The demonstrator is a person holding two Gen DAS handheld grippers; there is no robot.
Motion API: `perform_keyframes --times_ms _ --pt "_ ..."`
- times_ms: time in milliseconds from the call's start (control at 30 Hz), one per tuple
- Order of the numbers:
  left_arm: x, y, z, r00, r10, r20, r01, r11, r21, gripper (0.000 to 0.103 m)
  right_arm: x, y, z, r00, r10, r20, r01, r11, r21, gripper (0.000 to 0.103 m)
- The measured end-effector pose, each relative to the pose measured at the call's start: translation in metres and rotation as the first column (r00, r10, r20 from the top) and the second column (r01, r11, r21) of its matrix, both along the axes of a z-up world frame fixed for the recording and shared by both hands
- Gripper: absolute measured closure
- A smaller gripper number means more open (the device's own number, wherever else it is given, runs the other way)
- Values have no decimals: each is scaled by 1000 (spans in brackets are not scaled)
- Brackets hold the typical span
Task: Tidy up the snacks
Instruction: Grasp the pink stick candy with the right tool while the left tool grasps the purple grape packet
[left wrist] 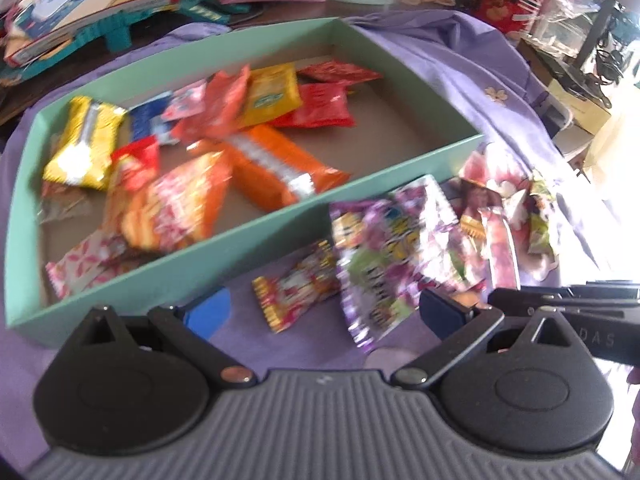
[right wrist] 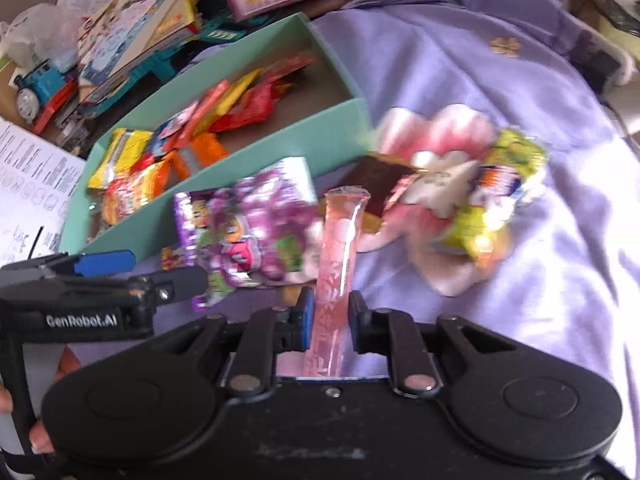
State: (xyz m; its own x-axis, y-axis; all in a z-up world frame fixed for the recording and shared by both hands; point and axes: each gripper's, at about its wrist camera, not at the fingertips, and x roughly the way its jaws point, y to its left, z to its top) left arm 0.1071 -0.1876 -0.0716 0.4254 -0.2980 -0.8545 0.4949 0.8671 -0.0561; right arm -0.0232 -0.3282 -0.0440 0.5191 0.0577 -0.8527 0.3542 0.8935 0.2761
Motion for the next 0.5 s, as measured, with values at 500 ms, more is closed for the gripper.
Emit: perform_keyframes --times_ms 500 --pt "2 -66 -22 997 -73 -25 74 996 53 20 -19 -22 -9 999 -16 28 15 999 34 84"
